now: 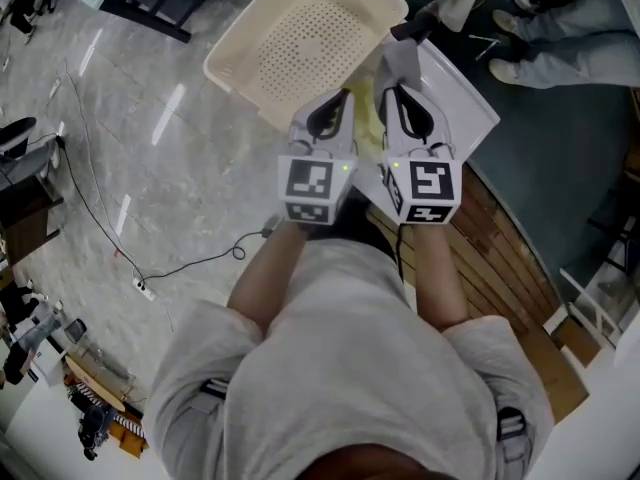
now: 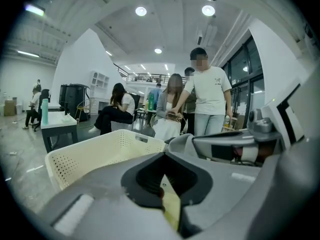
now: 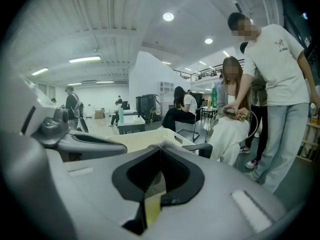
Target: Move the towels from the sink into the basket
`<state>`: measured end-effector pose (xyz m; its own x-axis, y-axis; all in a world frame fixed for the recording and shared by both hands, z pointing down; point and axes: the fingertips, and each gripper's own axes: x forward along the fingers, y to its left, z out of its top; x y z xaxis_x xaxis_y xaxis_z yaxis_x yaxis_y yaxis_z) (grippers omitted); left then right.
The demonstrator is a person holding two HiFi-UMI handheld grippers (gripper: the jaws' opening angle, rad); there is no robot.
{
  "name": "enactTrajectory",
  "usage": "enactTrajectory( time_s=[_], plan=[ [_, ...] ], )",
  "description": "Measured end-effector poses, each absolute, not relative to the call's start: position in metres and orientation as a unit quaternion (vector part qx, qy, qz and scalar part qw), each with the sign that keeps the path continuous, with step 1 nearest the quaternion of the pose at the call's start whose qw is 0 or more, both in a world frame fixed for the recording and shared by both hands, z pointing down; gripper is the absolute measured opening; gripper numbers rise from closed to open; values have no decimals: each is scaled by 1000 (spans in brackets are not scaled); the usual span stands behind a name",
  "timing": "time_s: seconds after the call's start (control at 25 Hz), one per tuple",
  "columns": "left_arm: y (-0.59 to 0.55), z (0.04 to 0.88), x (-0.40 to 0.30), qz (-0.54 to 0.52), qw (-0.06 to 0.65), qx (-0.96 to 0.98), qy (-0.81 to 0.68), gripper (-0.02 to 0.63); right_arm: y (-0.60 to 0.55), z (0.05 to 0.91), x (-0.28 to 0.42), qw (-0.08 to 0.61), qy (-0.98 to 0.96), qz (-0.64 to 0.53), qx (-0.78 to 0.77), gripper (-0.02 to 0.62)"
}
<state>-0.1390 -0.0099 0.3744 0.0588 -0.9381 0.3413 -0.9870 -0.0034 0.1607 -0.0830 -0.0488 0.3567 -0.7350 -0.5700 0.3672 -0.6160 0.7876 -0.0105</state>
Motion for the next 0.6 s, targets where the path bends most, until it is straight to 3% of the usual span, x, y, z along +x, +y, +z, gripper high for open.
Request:
enactTrajectory(
  time_s=[0.6],
  plan=[
    [-13, 360, -214, 57, 174, 673, -716, 20, -54, 338, -168, 162, -948, 53, 270, 12]
  ],
)
